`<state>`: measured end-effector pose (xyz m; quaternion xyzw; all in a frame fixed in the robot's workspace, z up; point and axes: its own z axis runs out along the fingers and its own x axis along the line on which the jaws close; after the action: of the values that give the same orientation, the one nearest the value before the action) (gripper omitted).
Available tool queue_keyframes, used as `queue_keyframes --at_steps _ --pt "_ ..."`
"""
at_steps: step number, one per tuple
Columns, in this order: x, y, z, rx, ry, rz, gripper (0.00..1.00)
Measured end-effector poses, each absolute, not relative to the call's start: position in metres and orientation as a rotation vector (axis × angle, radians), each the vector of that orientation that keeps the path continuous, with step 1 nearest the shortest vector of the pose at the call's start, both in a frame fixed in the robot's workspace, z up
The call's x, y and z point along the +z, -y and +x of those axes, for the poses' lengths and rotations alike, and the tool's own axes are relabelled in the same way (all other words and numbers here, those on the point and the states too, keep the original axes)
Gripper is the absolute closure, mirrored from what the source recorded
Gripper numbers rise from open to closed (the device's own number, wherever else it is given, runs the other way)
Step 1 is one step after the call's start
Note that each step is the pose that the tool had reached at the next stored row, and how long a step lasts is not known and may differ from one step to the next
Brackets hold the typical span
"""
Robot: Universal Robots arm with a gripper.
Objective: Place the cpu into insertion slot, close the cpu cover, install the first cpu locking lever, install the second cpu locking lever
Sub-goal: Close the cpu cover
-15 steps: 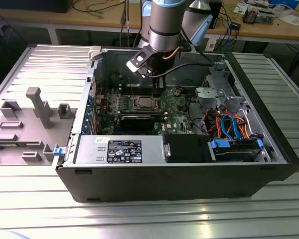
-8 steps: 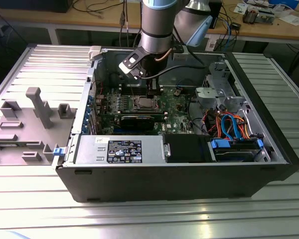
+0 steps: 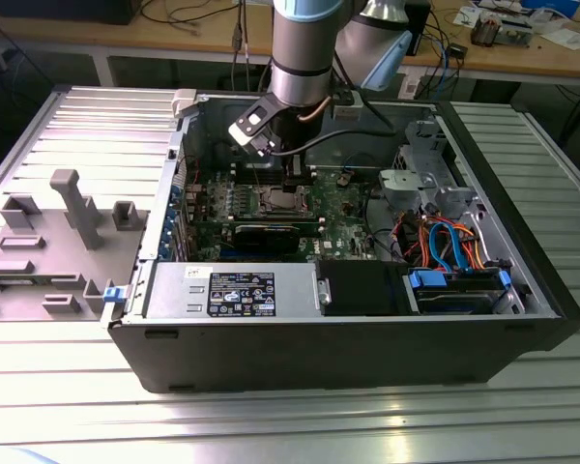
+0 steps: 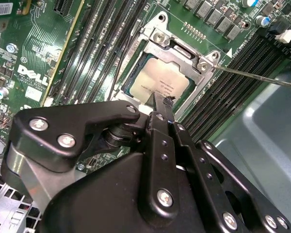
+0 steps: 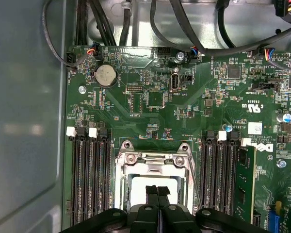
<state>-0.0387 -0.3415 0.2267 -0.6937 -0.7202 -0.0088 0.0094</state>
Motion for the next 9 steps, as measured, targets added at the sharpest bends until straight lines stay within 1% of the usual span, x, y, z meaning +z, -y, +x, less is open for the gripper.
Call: queue_keyframes --at_steps 9 --pt "0.2258 0.3418 -0.0407 -0.028 2.249 -2.166 0.89"
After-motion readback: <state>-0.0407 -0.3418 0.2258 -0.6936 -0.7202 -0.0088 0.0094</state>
